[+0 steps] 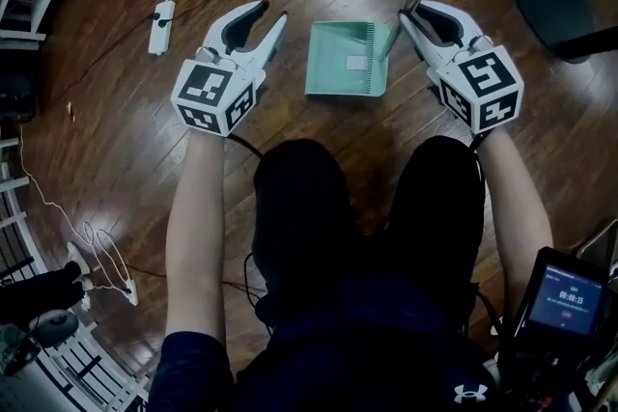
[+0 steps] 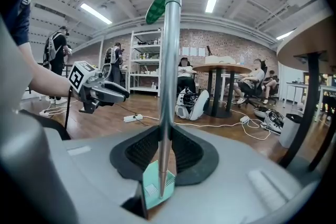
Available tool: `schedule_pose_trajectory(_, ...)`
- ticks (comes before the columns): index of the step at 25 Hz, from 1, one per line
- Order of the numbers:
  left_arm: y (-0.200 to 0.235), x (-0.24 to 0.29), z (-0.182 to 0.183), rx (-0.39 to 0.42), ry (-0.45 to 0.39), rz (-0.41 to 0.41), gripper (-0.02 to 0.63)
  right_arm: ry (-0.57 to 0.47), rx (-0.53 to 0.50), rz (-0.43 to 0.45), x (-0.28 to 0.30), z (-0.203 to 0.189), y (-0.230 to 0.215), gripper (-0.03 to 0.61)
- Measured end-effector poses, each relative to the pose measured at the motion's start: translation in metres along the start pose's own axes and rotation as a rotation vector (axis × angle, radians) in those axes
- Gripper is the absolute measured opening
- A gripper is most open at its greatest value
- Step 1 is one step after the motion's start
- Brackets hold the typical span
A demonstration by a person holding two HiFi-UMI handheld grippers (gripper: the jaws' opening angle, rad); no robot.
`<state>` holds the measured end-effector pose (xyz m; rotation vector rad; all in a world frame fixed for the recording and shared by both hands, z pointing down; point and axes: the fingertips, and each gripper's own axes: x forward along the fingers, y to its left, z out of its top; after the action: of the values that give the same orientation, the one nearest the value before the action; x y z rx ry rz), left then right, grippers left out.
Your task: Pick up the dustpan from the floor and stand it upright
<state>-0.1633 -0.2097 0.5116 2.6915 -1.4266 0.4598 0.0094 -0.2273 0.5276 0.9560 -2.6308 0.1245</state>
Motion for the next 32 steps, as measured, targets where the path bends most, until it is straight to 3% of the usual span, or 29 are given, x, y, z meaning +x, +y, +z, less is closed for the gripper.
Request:
schedule_pose_trajectory(5, -0.055, 0.023, 0.014, 0.09, -0.008, -0.147, 0.13, 0.007, 0.004, -0.007, 0.001, 0.0, -0.002, 0.084)
schedule_pose_trajectory(10, -0.084, 0.041, 0.024, 0.163, -0.024, -0.224, 0.132, 0.012, 0.016, -0.022, 0.002, -0.003, -0.01, 0.086)
schedule_pose_trajectory(15, -0.099, 0.05, 0.041, 0.081, -0.042, -0.272, 0.133, -0.006, 0.025, -0.025, 0.003, 0.002, -0.01, 0.086)
schedule_pose_trajectory(23, -0.116, 0.061, 0.031, 0.093, -0.02, -0.317, 0.133, -0.028, 0.032, -0.019, 0.003, 0.006, -0.009, 0.086)
schedule_pose_trajectory(31, -0.103, 0.038, 0.041, -0.018, 0.071, -0.267, 0.133, -0.008, 0.056, -0.021, -0.017, 0.001, -0.012, 0.087)
schedule_pose_trajectory(32, -0.102, 0.033, 0.043, -0.026, 0.085, -0.255, 0.132, 0.002, 0.046, -0.028, -0.022, 0.001, -0.011, 0.117)
